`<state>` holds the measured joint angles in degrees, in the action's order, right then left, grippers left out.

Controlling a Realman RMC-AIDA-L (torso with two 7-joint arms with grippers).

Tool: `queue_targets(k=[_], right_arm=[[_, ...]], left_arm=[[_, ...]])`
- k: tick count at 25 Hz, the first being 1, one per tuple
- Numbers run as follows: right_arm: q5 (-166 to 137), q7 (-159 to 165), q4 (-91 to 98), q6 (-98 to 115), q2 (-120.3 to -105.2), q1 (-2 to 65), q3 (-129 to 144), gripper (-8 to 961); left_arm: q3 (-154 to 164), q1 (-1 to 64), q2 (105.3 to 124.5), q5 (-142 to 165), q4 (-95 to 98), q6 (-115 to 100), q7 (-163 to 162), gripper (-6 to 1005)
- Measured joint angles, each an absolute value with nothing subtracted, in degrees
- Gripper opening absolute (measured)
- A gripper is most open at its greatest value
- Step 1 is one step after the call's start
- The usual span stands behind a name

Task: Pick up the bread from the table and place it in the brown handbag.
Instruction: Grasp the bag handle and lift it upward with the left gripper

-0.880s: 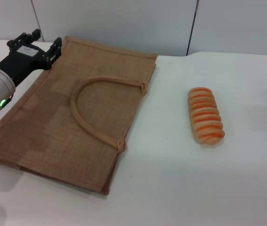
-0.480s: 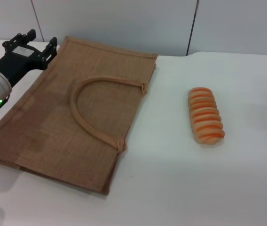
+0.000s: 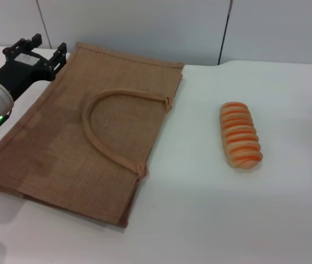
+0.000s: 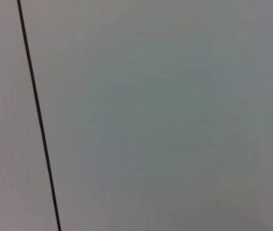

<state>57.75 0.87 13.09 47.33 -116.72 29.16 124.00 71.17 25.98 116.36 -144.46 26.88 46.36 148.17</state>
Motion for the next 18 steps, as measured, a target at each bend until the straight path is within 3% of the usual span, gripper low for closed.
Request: queue_targets(k=[18], right_arm=[[57.83,0.7,12.92,44.39,-116.63,29.75,123.54,852]], left_arm=[[71.48,28.72,114.62,-119.53,28.03,40.42,117.71,566]])
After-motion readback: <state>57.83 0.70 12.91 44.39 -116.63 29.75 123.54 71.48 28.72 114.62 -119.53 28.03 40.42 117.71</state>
